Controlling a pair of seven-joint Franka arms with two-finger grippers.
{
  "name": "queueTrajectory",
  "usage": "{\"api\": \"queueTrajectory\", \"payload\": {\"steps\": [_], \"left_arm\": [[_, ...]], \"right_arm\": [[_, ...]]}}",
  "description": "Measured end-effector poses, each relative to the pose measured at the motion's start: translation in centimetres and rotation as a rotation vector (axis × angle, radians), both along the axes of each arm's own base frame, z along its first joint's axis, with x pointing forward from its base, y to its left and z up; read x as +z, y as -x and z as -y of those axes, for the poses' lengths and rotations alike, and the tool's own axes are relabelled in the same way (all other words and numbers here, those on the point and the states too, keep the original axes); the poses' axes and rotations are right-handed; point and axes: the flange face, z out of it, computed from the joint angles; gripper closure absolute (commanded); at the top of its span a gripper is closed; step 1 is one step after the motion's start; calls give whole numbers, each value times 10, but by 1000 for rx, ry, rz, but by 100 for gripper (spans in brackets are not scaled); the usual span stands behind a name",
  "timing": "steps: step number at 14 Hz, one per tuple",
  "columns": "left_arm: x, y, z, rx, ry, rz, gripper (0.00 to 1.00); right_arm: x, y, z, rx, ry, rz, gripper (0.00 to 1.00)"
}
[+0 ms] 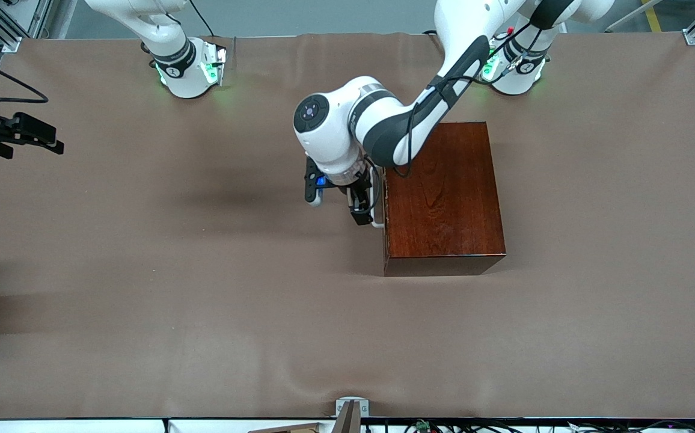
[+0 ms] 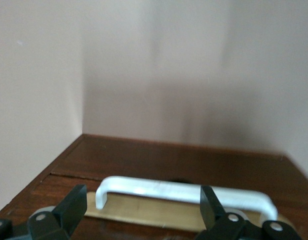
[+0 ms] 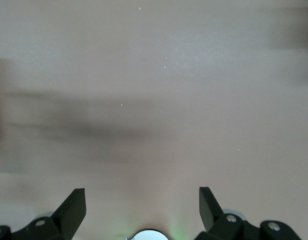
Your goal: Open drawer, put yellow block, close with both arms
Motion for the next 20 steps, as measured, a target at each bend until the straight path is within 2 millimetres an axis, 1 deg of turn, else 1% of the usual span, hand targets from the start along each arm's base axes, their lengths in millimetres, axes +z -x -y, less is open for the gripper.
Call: {"api": "queueTrajectory", "payload": {"steps": [2, 3, 4, 5, 6, 7, 8, 9, 11, 13, 15, 16, 19, 20], "left_arm": [[12, 10, 12, 167, 59, 52, 0], [23, 11, 13, 264, 87, 82, 0], [39, 11, 12, 374, 122, 106, 0], [59, 7, 6, 493, 167, 114, 0], [84, -3, -6, 600, 211, 119, 0], [110, -18, -27, 683, 245, 127, 0], [135, -35, -55, 749, 261, 137, 0], [157, -53, -87, 808, 265, 149, 0], [192, -82, -151, 924, 273, 156, 0], [220, -106, -214, 1031, 286, 168, 0], [240, -121, -270, 1120, 286, 182, 0], [248, -125, -294, 1162, 278, 178, 0], [260, -126, -359, 1284, 211, 145, 0], [263, -125, -378, 1331, 213, 115, 0]], "right_arm": [[5, 0, 1, -3, 1, 10, 0], [6, 0, 2, -4, 1, 12, 0], [6, 0, 3, -4, 4, 13, 0], [6, 0, 3, -4, 7, 12, 0], [6, 0, 3, -4, 10, 10, 0], [5, 0, 3, -3, 12, 10, 0], [5, 0, 3, -3, 13, 9, 0], [5, -1, 4, -4, 14, 10, 0], [5, -1, 5, -6, 15, 13, 0], [5, -3, 7, -10, 16, 25, 0], [5, -4, 8, -13, 17, 29, 0], [4, -5, 9, -13, 17, 29, 0], [1, -8, 9, -14, 18, 34, 0], [1, -8, 9, -14, 18, 33, 0]]}}
